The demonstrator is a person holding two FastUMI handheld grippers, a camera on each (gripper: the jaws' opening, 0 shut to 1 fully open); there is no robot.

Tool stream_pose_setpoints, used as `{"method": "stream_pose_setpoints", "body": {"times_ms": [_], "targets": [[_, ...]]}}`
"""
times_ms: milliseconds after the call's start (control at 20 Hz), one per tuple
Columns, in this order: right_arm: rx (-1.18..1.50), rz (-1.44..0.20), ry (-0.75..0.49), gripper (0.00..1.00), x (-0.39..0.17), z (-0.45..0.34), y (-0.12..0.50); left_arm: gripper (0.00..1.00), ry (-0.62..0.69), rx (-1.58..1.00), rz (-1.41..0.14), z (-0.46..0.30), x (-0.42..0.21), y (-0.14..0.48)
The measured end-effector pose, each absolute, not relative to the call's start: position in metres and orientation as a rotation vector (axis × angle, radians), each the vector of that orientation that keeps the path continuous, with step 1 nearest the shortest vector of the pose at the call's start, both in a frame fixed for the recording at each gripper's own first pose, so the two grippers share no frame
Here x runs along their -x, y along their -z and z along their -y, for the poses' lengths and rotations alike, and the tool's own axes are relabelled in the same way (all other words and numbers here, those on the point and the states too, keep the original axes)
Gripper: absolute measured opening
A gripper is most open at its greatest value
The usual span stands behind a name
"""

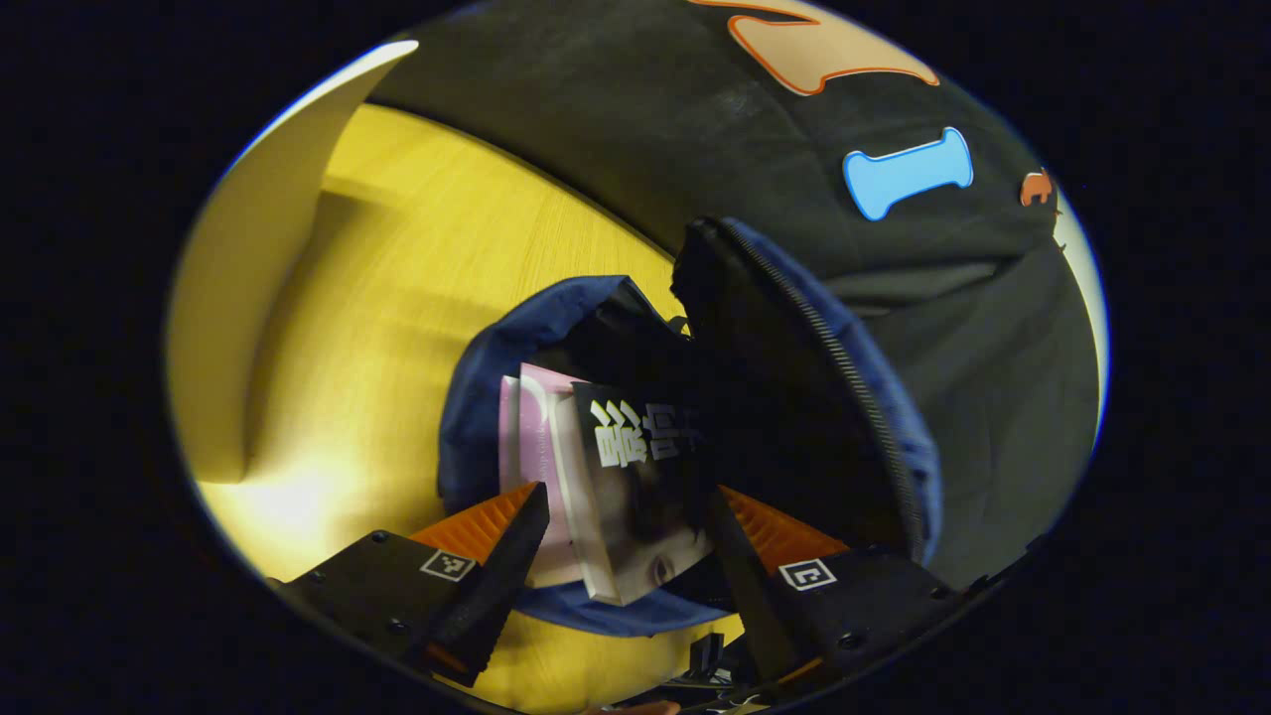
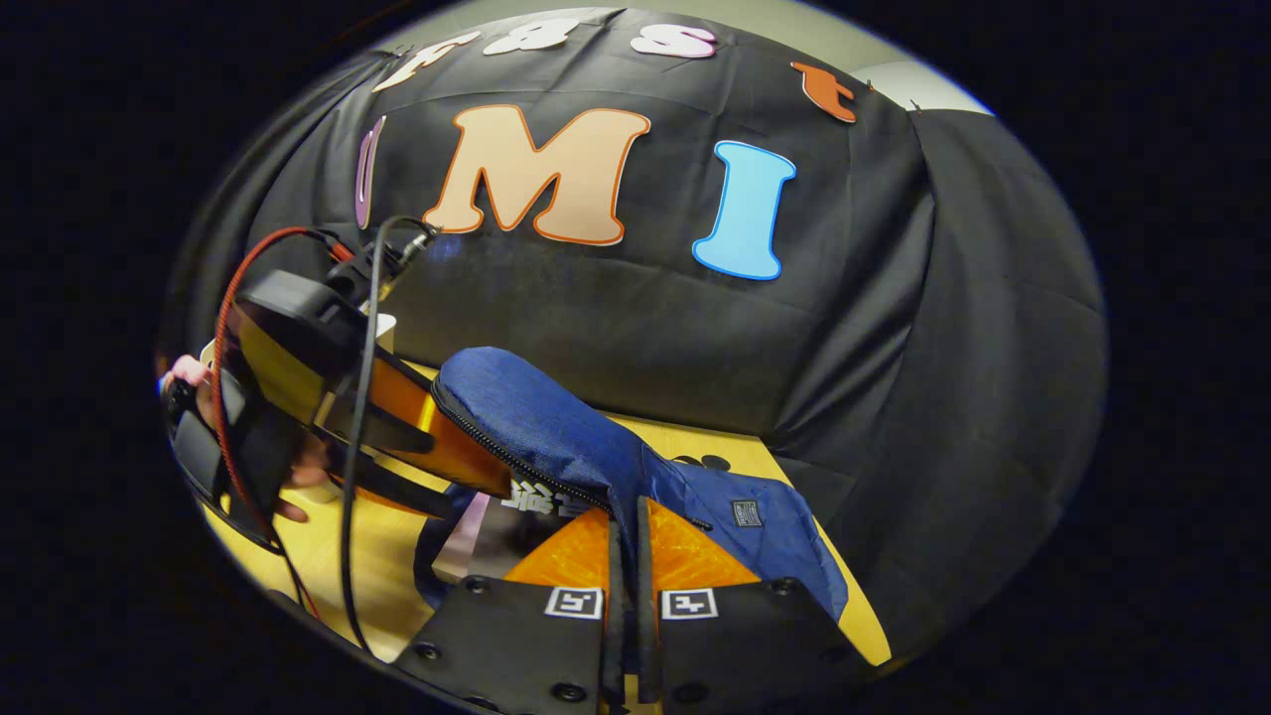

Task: Open the schoolbag, grab two books from the bookshelf and put them into the schoolbag.

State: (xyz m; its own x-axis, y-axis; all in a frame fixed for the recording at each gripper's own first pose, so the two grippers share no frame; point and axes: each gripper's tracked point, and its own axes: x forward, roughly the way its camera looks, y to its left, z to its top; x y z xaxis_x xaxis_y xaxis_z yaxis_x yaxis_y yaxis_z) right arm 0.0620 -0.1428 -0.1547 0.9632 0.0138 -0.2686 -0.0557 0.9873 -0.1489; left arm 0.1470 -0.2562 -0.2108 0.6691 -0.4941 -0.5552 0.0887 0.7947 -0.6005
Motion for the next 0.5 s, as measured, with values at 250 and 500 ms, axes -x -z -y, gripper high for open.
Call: {"method": "stream_pose_setpoints", "body": {"times_ms": [250, 500], "targets": [[0.099, -0.321, -0.078, 0.13, -0.052, 0.134, 0.161, 0.94, 0.275, 0.423, -0.749, 0.207, -0.114, 0.184], [0.027, -0.362, -0.143, 0.32, -0.03, 0.126, 0.163, 0.95, 0.215, 0.348, -0.747, 0.157, -0.078, 0.164]]}}
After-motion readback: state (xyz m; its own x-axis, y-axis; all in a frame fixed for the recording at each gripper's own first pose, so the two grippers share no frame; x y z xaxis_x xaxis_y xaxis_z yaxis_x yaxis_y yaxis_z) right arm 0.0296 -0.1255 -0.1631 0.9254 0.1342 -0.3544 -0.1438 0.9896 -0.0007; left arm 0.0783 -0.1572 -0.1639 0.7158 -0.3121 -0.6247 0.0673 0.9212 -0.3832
